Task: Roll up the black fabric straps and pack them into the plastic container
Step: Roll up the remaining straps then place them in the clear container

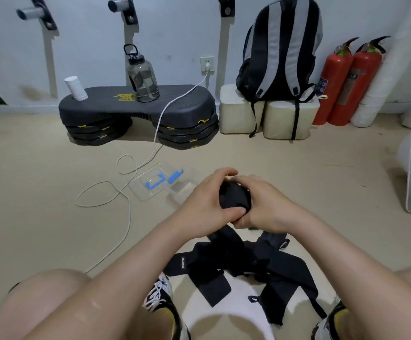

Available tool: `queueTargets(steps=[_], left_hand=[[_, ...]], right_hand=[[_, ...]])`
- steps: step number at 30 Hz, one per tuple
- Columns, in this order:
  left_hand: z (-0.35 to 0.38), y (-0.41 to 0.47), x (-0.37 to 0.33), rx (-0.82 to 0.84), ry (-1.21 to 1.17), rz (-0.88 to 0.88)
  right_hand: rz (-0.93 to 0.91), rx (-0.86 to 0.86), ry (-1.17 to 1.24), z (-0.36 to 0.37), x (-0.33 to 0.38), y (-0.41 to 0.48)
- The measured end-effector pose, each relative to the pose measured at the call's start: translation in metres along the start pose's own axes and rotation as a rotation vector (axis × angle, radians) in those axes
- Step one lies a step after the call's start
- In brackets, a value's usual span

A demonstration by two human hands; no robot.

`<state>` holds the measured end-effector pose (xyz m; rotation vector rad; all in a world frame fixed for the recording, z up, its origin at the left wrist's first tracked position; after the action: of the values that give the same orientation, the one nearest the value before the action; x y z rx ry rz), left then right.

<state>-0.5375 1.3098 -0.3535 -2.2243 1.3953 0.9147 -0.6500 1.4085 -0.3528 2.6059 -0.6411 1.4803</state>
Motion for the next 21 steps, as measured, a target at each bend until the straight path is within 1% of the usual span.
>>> queueTargets(steps=[2, 3, 4, 6, 9, 11, 13, 14, 17, 19, 21], left_hand=[[-0.001, -0.012, 0.019, -0.025, -0.288, -0.180], [-0.002, -0.018, 0.030, -0.013, -0.380, -0.255], [-0.001, -0.022, 0.040, 0.004, -0.388, -0.301], [-0.002, -0.024, 0.060, 0.004, -0.295, -0.334], [-0.002, -0.015, 0.081, -0.042, -0.120, -0.323], [0.001, -0.006, 0.095, -0.057, 0.081, -0.318], [0.014, -0.001, 0.116, -0.016, 0.401, -0.271], [0.025, 0.000, 0.130, 0.021, 0.510, -0.255], [0.067, -0.001, 0.180, 0.119, 0.641, -0.259], [0.090, 0.004, 0.209, 0.138, 0.729, -0.242], [0.107, 0.015, 0.231, 0.140, 0.808, -0.248]], right_hand=[[-0.015, -0.044, -0.013, 0.014, -0.003, 0.005], [-0.047, -0.056, -0.059, 0.019, -0.002, 0.007], [-0.079, -0.042, -0.115, 0.025, -0.002, 0.009], [-0.127, 0.015, -0.199, 0.036, 0.000, 0.016], [-0.156, 0.072, -0.282, 0.050, -0.007, 0.036], [-0.153, 0.089, -0.287, 0.061, -0.021, 0.050], [-0.096, 0.074, -0.278, 0.072, -0.044, 0.059], [-0.037, 0.087, -0.284, 0.078, -0.058, 0.062], [0.111, 0.229, -0.294, 0.101, -0.106, 0.066], [0.163, 0.309, -0.299, 0.117, -0.139, 0.067], [0.229, 0.346, -0.302, 0.128, -0.167, 0.069]])
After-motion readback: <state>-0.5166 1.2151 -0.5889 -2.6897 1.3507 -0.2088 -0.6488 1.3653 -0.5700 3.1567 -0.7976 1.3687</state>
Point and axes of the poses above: each hand's wrist, its own y-axis towards the middle knuckle, its own z-axis out of the palm, x = y × z, the point moved 2 cm from there along y, towards the middle knuckle, and after that the axes turned 10 degrees about y, right-handed, at the moved point
